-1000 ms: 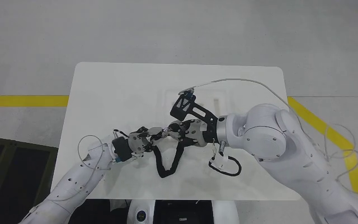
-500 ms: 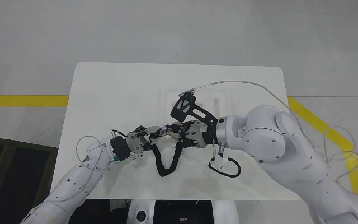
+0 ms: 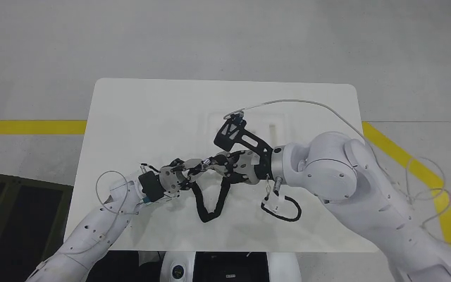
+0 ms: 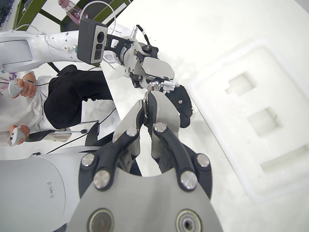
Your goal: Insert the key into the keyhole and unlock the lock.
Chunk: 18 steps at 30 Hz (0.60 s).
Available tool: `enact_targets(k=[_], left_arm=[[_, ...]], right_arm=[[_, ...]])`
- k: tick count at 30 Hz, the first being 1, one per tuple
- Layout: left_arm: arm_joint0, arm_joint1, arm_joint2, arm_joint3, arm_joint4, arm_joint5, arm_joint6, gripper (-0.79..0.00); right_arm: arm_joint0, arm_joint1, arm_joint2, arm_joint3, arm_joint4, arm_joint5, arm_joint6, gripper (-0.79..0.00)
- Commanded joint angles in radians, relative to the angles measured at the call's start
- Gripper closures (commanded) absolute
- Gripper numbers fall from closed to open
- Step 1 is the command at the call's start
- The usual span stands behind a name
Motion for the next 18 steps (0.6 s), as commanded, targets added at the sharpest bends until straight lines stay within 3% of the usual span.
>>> enact_targets(k=[1, 18], left_arm=[[0.000, 0.000, 0.000, 0.000, 0.000, 0.000, 0.000, 0.000], [0.000, 0.000, 0.000, 0.000, 0.000, 0.000, 0.000, 0.000]], right_arm=[[0.003, -0.002, -0.004, 0.004, 0.001, 0.001, -0.002, 0.000], [0.016, -0.010, -0.016, 0.018, -0.014, 0.018, 0.003, 0.000]])
